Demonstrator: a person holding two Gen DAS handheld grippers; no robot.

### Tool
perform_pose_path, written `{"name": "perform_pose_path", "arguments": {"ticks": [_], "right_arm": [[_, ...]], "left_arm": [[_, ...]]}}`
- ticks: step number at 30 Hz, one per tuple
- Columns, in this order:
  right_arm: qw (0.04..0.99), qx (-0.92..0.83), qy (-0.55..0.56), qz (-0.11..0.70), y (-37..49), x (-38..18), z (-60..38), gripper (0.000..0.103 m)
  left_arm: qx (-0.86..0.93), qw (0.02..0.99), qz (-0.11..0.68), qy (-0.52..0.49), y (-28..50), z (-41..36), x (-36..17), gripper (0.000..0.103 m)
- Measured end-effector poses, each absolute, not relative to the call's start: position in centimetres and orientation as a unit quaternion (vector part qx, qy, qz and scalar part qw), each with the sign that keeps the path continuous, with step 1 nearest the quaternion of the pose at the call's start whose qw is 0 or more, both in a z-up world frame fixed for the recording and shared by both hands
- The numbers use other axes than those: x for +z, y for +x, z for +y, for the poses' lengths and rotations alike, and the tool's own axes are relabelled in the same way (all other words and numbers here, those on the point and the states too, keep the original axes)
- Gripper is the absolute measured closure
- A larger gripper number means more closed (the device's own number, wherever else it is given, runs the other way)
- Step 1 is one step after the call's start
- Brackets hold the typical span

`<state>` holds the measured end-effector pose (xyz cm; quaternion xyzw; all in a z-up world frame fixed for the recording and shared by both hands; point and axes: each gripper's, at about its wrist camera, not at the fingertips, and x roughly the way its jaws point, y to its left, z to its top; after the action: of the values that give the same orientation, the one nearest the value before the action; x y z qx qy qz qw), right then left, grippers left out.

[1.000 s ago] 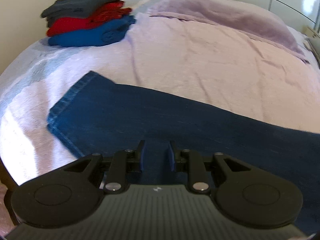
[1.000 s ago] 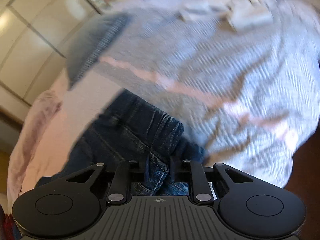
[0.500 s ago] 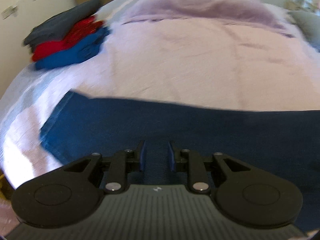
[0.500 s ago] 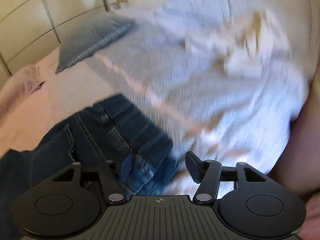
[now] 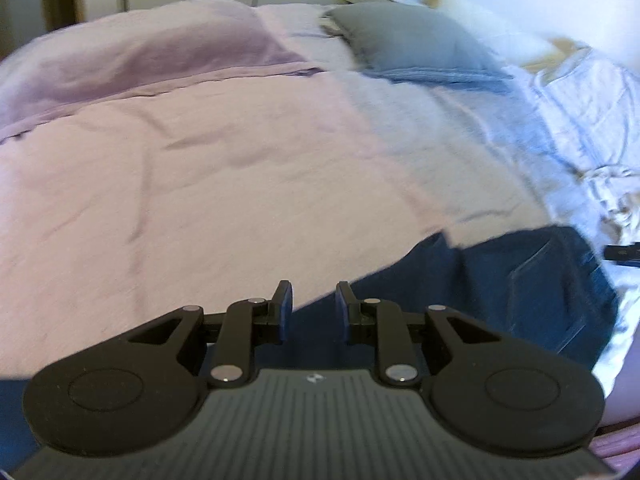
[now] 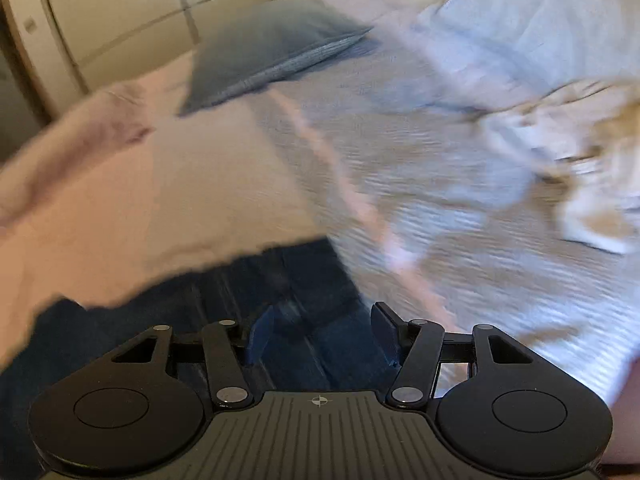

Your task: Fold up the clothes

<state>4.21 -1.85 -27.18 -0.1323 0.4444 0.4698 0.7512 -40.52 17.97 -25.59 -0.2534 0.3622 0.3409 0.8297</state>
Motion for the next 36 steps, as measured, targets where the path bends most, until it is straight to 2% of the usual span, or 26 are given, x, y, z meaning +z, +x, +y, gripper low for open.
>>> {"name": "perform_pose_path", "arguments": {"ticks": [10,11,12,13,15,20,22,26,28,30,36], "right_arm": [[0.647,0.511,-0.003,0.566,12.8,-31.7,2.0,0.046],[0.635,0.518,0.007,0.573,13.0,-32.0,2.1,0.054],[0.632,0.523,0.010,0.572,13.0,-32.0,2.0,0.075],[0.639,0.527,0.004,0.561,12.7,-31.7,1.8,0.091],[0.652,0.534,-0.006,0.538,12.1,-31.1,1.2,0.095],[0.695,0.536,-0.028,0.478,10.0,-29.8,-0.9,0.099],[0.716,0.507,-0.029,0.479,9.7,-31.0,-1.8,0.102],[0.729,0.468,-0.002,0.499,9.9,-33.0,-1.9,0.100],[0.738,0.470,-0.029,0.483,9.7,-32.0,-1.0,0.097],[0.756,0.454,-0.060,0.467,9.6,-30.9,-0.4,0.096],[0.808,0.445,-0.098,0.374,5.8,-27.1,-1.1,0.089]], "left_arm": [[0.177,0.836,0.390,-0.344,-33.4,22.7,-28.7,0.075],[0.169,0.831,0.394,-0.355,-33.1,22.8,-29.2,0.075],[0.161,0.826,0.397,-0.366,-32.7,23.0,-29.8,0.078],[0.157,0.824,0.398,-0.372,-32.4,23.0,-30.1,0.081],[0.166,0.824,0.399,-0.366,-32.0,23.0,-30.6,0.101],[0.240,0.820,0.350,-0.383,-33.3,23.2,-31.2,0.100],[0.257,0.815,0.341,-0.392,-33.5,22.7,-32.1,0.100],[0.271,0.829,0.356,-0.334,-32.1,21.6,-32.7,0.099],[0.267,0.841,0.352,-0.312,-32.1,21.5,-31.9,0.090],[0.281,0.843,0.327,-0.322,-33.3,21.9,-31.1,0.085],[0.301,0.853,0.312,-0.289,-37.2,19.0,-27.6,0.093]]}}
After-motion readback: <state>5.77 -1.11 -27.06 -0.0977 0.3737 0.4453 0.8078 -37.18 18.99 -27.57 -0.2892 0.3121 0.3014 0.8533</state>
